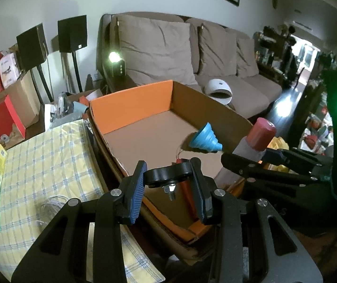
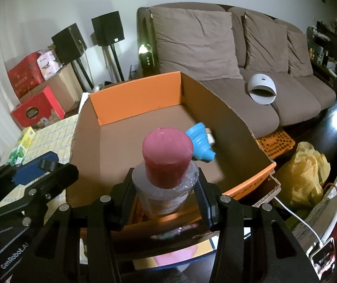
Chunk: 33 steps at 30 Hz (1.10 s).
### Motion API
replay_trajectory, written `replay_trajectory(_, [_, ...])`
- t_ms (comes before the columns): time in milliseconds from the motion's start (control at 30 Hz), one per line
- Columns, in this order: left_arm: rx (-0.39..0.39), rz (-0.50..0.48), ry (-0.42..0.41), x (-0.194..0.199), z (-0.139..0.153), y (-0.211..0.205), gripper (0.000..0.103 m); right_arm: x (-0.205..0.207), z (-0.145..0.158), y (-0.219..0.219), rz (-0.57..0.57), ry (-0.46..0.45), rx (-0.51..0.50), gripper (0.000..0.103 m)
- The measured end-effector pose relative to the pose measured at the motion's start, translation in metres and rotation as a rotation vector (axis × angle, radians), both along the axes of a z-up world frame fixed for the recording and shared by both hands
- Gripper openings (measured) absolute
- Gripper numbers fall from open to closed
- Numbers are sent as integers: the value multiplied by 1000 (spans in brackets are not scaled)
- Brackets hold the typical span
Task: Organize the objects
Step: 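Lower the clear red-capped bottle into the box beside the blue funnel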
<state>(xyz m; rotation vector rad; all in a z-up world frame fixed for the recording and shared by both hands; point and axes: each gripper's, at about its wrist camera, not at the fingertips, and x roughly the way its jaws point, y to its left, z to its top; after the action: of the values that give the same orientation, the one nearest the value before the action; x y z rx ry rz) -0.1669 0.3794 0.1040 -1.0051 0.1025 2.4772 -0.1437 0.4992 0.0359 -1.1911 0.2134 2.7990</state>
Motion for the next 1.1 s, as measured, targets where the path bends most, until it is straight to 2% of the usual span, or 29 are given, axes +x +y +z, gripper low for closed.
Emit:
replay_trajectory(600, [-17,-12,-36,-2,-14,5,34,-6,-12,-3,13,-50,17,48])
replay_trajectory(1100, [-24,-7,-55,-4,-21,6,34,-8,-15,-6,21,-59,24,48])
